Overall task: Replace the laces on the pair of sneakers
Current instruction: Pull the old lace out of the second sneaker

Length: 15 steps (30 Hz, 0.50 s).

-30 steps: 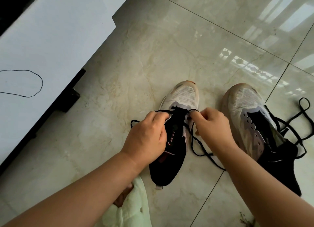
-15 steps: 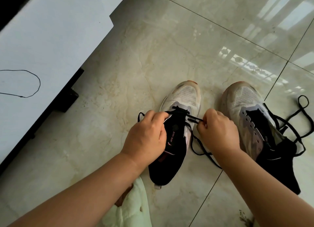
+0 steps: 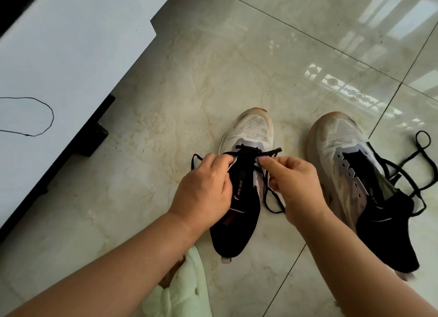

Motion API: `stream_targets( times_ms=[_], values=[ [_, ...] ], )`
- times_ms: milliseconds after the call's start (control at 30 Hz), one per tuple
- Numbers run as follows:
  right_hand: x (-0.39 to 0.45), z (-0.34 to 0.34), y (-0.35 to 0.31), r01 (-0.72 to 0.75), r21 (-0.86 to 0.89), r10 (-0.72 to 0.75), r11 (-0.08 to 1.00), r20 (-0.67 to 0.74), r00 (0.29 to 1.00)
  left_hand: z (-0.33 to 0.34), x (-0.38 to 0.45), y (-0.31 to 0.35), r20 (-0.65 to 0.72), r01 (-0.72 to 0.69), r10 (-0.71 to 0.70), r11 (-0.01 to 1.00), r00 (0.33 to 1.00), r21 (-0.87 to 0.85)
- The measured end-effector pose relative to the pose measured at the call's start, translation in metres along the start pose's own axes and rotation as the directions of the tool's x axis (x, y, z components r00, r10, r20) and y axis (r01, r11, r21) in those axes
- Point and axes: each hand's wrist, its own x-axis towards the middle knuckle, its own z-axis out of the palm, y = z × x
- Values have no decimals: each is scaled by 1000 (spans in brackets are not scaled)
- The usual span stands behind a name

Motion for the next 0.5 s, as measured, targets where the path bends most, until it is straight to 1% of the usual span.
stream_targets(
  times_ms=[67,133,167,200,233,300,367,400,433,500],
  values=[
    [-1,3,-3,47,57,-48,997,23,999,0,0,0,2,0,0,1000,1000,0],
    [-1,6,-5,71,25,-72,997,58,996,0,0,0,2,6,-6,1000,1000,-2],
    [0,5,-4,102,-42,-99,994,59,993,0,0,0,1,8,-8,1000,1000,-2],
    [3,3,-4,152,-150,-147,977,46,988,-1,0,0,-1,10,-10,1000,1000,-1],
    [6,0,-3,209,-287,-211,935,25,977,-1,-1,0,-2,14,-14,1000,1000,-1],
    [13,-12,0,259,-567,-331,782,-25,943,-1,-1,0,-5,26,-26,1000,1000,-3],
    [19,-25,7,225,-745,-381,628,-41,924,0,-1,0,-13,30,-30,1000,999,-7],
    [21,-30,10,194,-794,-375,576,-46,926,0,-1,0,-16,29,-29,1000,999,-10],
    [21,-33,12,171,-813,-366,557,-55,929,0,-1,0,-18,29,-30,999,999,-12],
    [16,-35,15,186,-782,-378,595,-68,923,0,-1,0,-20,28,-28,999,999,-17]
  ],
)
